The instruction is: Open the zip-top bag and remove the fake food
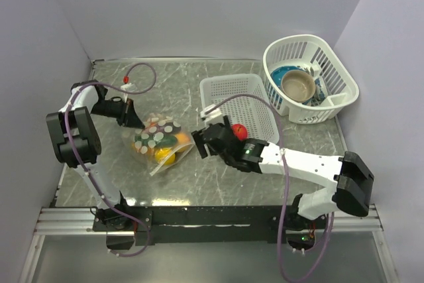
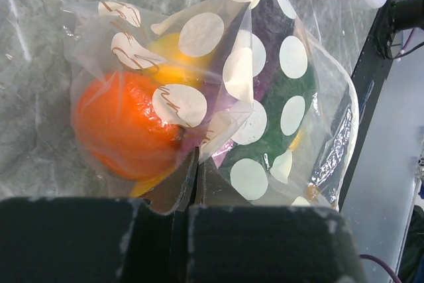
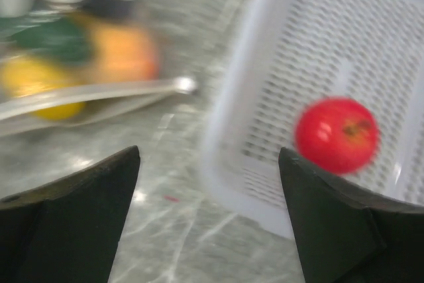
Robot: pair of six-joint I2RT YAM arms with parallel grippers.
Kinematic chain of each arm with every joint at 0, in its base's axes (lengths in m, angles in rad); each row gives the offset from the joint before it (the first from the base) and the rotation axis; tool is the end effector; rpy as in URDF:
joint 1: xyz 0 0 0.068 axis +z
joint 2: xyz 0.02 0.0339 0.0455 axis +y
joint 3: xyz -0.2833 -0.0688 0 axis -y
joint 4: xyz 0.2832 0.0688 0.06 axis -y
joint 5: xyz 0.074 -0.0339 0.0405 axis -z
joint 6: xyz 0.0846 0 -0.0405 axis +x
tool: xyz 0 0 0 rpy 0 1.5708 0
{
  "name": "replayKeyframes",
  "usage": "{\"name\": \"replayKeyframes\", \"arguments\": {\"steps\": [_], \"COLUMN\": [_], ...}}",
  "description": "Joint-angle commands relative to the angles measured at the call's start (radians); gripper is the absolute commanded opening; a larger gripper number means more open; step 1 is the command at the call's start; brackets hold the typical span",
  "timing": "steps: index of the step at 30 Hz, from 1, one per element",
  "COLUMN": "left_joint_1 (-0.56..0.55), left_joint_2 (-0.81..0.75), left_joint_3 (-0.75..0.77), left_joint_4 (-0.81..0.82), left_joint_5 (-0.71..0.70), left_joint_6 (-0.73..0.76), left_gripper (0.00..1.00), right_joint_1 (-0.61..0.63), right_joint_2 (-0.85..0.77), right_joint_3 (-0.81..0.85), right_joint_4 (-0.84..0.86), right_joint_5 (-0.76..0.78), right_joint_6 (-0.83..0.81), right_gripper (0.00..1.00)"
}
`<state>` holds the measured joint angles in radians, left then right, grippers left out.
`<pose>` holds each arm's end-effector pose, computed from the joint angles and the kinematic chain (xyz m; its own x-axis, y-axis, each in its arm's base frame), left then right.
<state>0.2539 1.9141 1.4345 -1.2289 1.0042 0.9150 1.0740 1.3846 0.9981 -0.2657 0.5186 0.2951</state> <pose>0.3837 0.0258 0.1845 -0.7804 0.2370 -0.5787 0.6093 0.4963 -0.6184 0.2131 0.3050 0.2512 -0.4442 -0.2894 -0.8479 -0.4668 0.8826 -0.0567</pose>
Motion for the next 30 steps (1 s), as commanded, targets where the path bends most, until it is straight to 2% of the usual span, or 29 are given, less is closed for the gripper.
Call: {"name": "replayKeyframes", "arguments": {"steps": [1, 2, 3, 6, 8, 11, 14, 15, 17, 18, 20, 24, 30], "left_joint_1": [-0.005, -0.004, -0.005, -0.004, -0.005, -0.005, -0.005, -0.007, -0.01, -0.013, -0.013, -0.018, -0.018], "left_joint_2": [-0.01, -0.012, -0.012, -0.007, -0.007, -0.02, -0.033, -0.041, -0.053, -0.062, -0.069, -0.072, -0.086], "left_joint_3": [0.006, 0.004, 0.004, 0.015, 0.024, 0.023, 0.014, 0.011, 0.0, -0.005, -0.016, -0.017, -0.011], "left_joint_4": [0.02, 0.028, 0.035, 0.037, 0.048, 0.065, 0.097, 0.103, 0.111, 0.115, 0.12, 0.1, 0.077], "left_joint_5": [0.01, 0.007, 0.002, -0.004, -0.009, -0.021, -0.047, -0.053, -0.071, -0.076, -0.087, -0.088, -0.099], "left_joint_6": [-0.027, -0.033, -0.036, -0.048, -0.067, -0.082, -0.114, -0.116, -0.119, -0.12, -0.128, -0.119, -0.1], "left_gripper": [0.01, 0.01, 0.01, 0.01, 0.01, 0.01, 0.01, 0.01, 0.01, 0.01, 0.01, 0.01, 0.01], "right_joint_1": [0.058, 0.063, 0.064, 0.066, 0.066, 0.067, 0.066, 0.066, 0.066, 0.066, 0.064, 0.064, 0.063], "right_joint_2": [0.031, 0.06, 0.076, 0.137, 0.175, 0.252, 0.312, 0.323, 0.361, 0.376, 0.416, 0.481, 0.597], "right_joint_3": [0.063, 0.071, 0.086, 0.112, 0.114, 0.145, 0.192, 0.206, 0.23, 0.256, 0.278, 0.347, 0.436], "right_joint_4": [0.092, 0.105, 0.126, 0.167, 0.206, 0.247, 0.263, 0.288, 0.295, 0.295, 0.301, 0.306, 0.284], "right_joint_5": [-0.075, -0.127, -0.158, -0.282, -0.337, -0.406, -0.457, -0.465, -0.473, -0.477, -0.483, -0.474, -0.45], "right_joint_6": [-0.12, -0.126, -0.137, -0.154, -0.163, -0.177, -0.183, -0.18, -0.177, -0.175, -0.174, -0.162, -0.148], "right_gripper": [0.68, 0.61, 0.48, 0.26, 0.23, 0.29, 0.41, 0.53, 0.62, 0.7, 0.73, 0.9, 1.0]}}
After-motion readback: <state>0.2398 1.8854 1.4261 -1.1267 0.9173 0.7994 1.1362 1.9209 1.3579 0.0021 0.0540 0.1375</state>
